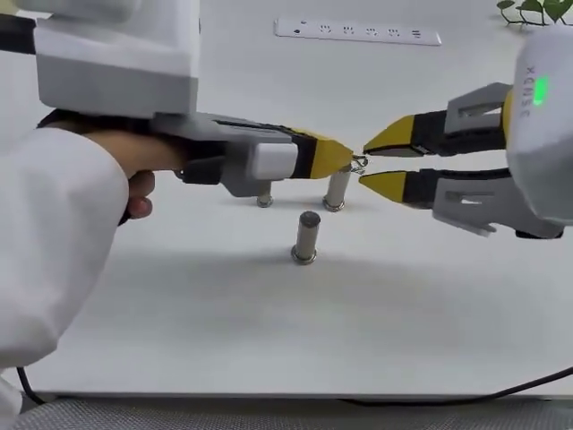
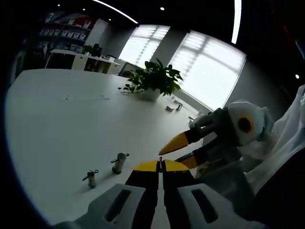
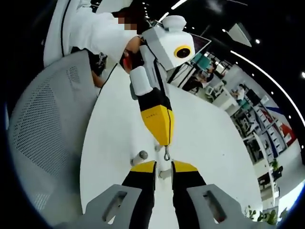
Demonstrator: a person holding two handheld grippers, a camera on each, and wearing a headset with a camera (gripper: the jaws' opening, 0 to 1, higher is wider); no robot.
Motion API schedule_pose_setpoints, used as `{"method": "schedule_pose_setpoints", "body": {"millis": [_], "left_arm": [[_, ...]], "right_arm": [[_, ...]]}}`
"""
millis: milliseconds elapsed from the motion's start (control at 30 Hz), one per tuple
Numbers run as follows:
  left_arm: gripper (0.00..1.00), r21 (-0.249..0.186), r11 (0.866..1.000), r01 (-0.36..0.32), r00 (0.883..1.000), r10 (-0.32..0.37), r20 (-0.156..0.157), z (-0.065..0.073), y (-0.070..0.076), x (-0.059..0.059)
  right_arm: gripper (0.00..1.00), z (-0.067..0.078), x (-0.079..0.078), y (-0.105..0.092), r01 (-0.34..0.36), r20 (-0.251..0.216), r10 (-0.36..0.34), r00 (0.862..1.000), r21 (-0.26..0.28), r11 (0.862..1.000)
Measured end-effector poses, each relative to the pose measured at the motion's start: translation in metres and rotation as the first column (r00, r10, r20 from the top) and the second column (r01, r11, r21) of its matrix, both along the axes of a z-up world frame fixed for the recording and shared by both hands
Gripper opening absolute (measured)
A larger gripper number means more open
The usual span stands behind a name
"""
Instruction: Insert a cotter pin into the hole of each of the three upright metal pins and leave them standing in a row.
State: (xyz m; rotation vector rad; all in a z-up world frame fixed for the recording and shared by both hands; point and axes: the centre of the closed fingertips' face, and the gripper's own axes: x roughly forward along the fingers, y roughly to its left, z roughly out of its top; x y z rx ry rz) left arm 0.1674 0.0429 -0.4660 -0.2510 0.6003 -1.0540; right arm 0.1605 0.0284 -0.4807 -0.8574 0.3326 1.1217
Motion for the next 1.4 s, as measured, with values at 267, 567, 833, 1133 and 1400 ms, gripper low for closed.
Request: {"method": "schedule_pose_setpoints", "body": {"millis": [267,567,833,1133,1400], "left_arm": [[0.00,0.045,0.999,0.028,0.998,-0.031,0.053,0.000,0.006,-0.003],[0.00,0.078,0.986,0.150,0.943,-0.166,0.289,0.023,0.002,-0.017],[0.00,0.191,0.946,0.262,0.833,-0.321,0.450,0.025,0.004,-0.032],[0.00,0.225,0.919,0.325,0.799,-0.394,0.454,0.017,0.000,-0.042],[0.00,0.230,0.903,0.364,0.787,-0.430,0.443,0.016,-0.002,-0.049]], "right_arm": [[0.12,-0.001,-0.001,-0.001,0.096,-0.208,-0.059,0.976,0.170,0.981],[0.12,-0.010,-0.023,0.000,0.103,-0.424,0.023,0.905,0.273,0.957],[0.10,0.002,-0.035,0.009,0.086,-0.462,0.086,0.883,0.337,0.938],[0.07,0.012,-0.042,0.015,0.059,-0.453,0.120,0.883,0.362,0.930],[0.00,0.009,-0.049,0.019,0.035,-0.461,0.140,0.876,0.351,0.936]]}}
